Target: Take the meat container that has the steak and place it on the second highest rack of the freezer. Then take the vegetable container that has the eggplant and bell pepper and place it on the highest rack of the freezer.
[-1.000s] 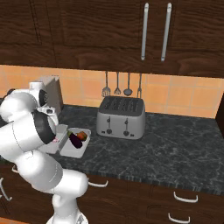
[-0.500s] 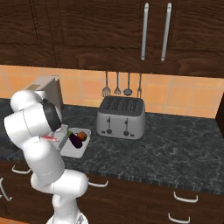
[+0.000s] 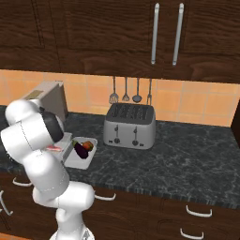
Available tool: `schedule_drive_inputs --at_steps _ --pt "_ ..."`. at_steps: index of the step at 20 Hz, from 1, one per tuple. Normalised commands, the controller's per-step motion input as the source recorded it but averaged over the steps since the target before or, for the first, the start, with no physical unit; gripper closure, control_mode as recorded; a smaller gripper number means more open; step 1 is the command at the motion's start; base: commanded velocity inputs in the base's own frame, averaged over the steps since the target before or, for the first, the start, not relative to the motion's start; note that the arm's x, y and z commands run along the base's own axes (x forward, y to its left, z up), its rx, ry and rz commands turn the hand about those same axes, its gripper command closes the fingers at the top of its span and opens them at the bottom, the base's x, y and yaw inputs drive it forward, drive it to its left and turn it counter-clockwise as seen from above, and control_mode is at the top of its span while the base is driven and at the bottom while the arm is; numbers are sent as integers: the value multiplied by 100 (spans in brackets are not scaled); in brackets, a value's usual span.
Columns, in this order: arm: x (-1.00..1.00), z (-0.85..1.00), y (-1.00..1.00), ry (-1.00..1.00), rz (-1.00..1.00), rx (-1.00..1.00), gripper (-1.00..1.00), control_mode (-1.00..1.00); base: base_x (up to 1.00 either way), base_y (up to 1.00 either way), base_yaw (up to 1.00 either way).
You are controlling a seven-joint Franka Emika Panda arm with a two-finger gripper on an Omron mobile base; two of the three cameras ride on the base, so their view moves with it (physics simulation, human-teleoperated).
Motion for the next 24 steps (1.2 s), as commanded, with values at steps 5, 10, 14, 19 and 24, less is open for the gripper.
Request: schedule_drive_inputs --at_steps 5,10,14,19,24 --pt "-18 0 -24 -11 0 6 -100 -100 0 0 0" --pt "-3 -12 -2 0 0 1 -100 -100 0 0 0" --pt "-26 -3 -5 0 2 8 -100 -100 0 0 0" --pt "-11 11 -14 0 8 9 -100 -100 0 0 0" --pt "-7 -28 -10 0 10 4 -100 -100 0 0 0"
